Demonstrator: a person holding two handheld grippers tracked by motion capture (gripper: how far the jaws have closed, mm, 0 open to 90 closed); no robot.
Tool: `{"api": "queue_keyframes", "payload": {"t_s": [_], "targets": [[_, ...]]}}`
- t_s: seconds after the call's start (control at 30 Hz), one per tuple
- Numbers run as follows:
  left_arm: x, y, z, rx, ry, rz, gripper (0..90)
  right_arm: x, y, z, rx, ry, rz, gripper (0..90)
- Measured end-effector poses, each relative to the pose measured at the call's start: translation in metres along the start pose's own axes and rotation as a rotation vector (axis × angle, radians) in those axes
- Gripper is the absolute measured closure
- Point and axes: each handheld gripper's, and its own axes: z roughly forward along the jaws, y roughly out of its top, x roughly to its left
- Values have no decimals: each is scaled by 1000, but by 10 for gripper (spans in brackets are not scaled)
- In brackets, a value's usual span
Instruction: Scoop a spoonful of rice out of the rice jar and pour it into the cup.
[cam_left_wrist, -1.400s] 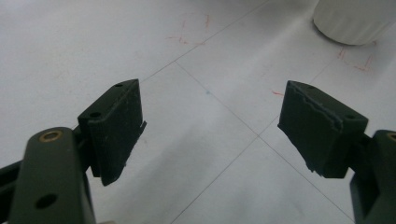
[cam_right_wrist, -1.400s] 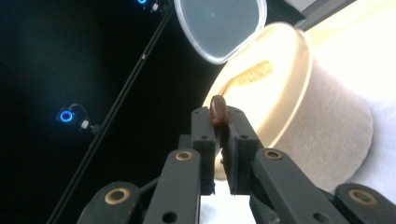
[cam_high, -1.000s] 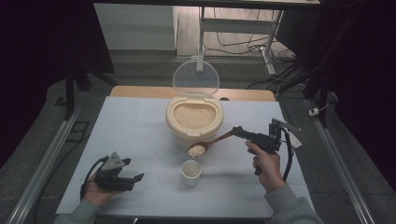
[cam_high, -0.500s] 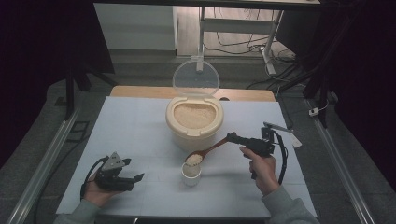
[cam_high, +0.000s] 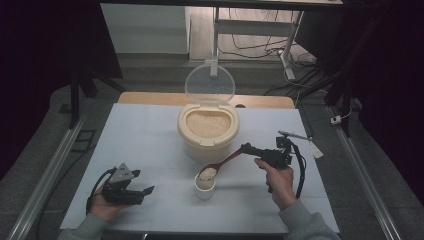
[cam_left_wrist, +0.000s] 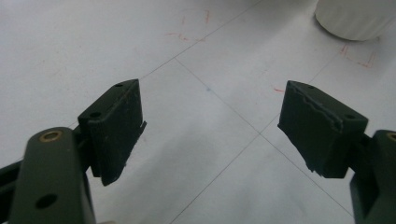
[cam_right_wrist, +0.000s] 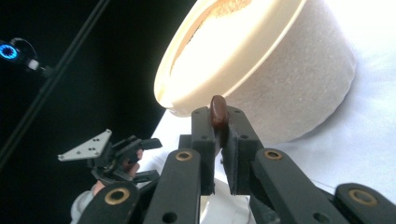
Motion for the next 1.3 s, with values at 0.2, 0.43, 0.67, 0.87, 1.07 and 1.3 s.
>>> {"api": "queue_keyframes", "payload": {"t_s": [0.2,0.43,0.67,0.87,1.07,1.3], "targets": [[0,0,0,0,0,0,215,5,0,1,-8,6,-44,835],[0,0,0,1,0,1,215,9,0,2,-8,-5,-81,835],[0,0,0,0,1,1,215,17,-2,0,-19,-9,-162,835],[0,0,0,1,2,0,215,27,-7,-6,-47,-5,-275,835],[-1,0,0,1,3,1,215,36,-9,-11,-60,8,-368,835],[0,0,0,2,3,1,215,37,-11,-13,-67,14,-383,835]]}}
